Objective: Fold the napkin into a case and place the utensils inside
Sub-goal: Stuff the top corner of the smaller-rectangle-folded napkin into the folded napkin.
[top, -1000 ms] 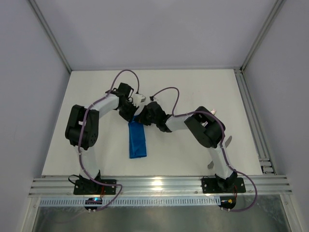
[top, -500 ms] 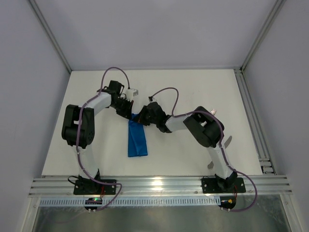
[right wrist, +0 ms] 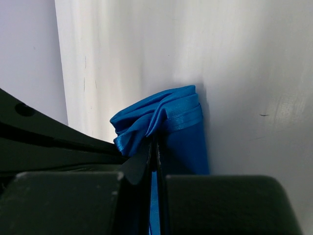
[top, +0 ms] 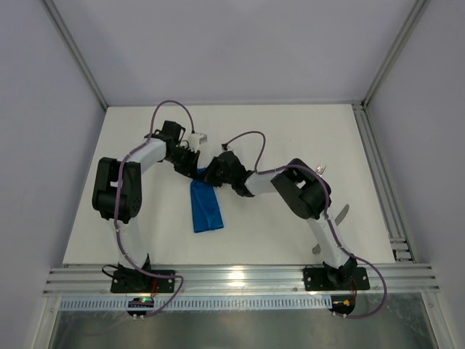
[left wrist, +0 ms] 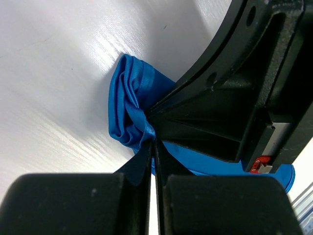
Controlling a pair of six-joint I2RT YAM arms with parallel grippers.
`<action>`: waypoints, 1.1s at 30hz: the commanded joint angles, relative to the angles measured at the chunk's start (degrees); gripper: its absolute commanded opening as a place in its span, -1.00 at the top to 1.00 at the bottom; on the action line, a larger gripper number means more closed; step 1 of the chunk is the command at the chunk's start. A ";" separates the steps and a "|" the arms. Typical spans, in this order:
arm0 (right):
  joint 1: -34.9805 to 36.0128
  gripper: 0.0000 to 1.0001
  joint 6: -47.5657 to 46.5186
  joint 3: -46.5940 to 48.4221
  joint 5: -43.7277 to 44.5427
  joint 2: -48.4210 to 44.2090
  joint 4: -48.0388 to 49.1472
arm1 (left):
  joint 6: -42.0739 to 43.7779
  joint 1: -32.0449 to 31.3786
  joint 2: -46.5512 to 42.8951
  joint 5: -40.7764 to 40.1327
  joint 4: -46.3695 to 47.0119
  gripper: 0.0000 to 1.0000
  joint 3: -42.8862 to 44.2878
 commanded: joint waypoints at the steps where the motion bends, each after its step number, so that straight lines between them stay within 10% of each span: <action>1: 0.03 0.93 3.35 3.59 4.04 0.91 0.84 | 0.00 -0.80 -0.35 5.86 -2.26 1.00 1.14; 10: -0.32 0.92 8.90 4.20 6.08 2.05 2.16 | 1.32 -0.89 1.32 1.30 -3.50 0.93 2.55; 12: -0.41 0.92 9.60 4.03 5.99 2.32 2.42 | 1.06 -0.63 1.15 -0.72 -2.54 0.59 2.29; 20: -0.24 0.93 11.10 3.68 5.99 3.20 2.77 | 1.41 0.78 -0.70 -2.05 -2.36 0.26 1.41; 28: 0.03 0.93 13.20 4.56 5.38 4.43 4.00 | 3.25 0.69 1.49 -5.39 0.10 0.29 0.18; 33: 0.12 0.87 11.90 4.12 5.11 3.11 4.89 | 3.08 0.69 3.08 -7.76 1.95 0.66 -0.09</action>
